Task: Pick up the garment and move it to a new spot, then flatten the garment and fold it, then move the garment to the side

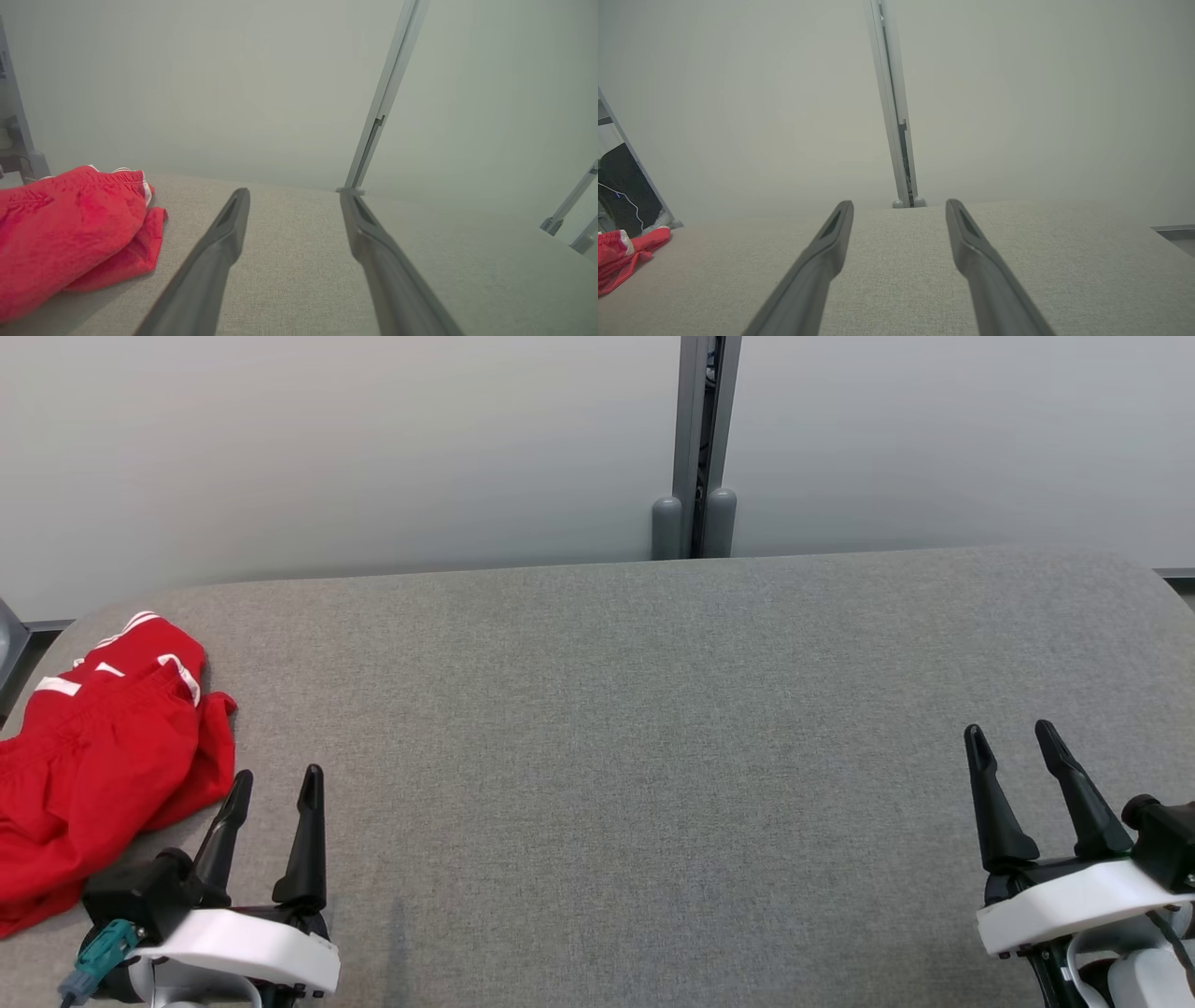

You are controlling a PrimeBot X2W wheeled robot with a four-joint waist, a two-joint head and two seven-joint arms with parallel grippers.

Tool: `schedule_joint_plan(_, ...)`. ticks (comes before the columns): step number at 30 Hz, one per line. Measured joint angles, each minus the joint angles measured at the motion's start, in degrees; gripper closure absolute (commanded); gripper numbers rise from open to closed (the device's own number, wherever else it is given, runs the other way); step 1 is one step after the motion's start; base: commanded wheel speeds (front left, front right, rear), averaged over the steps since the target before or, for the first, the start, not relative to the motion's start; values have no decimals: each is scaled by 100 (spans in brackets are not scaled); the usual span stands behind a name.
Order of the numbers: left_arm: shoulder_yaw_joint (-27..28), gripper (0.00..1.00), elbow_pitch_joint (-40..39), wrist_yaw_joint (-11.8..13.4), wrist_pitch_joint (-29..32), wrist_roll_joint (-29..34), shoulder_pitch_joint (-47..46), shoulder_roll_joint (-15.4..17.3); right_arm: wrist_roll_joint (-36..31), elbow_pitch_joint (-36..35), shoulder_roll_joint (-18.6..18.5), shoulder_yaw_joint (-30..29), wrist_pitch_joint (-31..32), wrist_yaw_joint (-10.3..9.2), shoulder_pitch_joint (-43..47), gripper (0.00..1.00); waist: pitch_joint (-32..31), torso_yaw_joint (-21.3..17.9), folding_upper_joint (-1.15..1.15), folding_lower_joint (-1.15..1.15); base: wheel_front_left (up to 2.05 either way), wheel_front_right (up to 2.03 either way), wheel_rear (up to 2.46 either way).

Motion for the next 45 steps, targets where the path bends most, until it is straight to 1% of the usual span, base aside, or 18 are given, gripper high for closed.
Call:
schedule_joint_plan(9, -2, 0, 388, 57, -129, 379, -111, 21, -365, 230, 1, -21, -81, 1, -35, 0, -9, -3, 0, 0, 0, 0, 0)
schedule_joint_plan(19, -44, 0, 620, 93, -263, 771, -223, 87, -703, 437, -7, 19, -180, 2, -121, 0, -16, 24, 0, 0, 0, 0, 0)
schedule_joint_plan(27, -38, 0, 740, 99, -355, 904, -230, 78, -805, 599, -1, 25, -237, 10, -152, 0, -20, 27, 0, 0, 0, 0, 0)
schedule_joint_plan(37, -59, 0, 948, 90, -477, 1066, -298, 74, -666, 784, -26, 105, -309, 10, -240, 0, -15, 18, 0, 0, 0, 0, 0)
schedule_joint_plan(45, -67, 0, 1036, 68, -495, 982, -336, 71, -177, 790, -91, 257, -327, 10, -246, 0, -1, 19, 0, 0, 0, 0, 0)
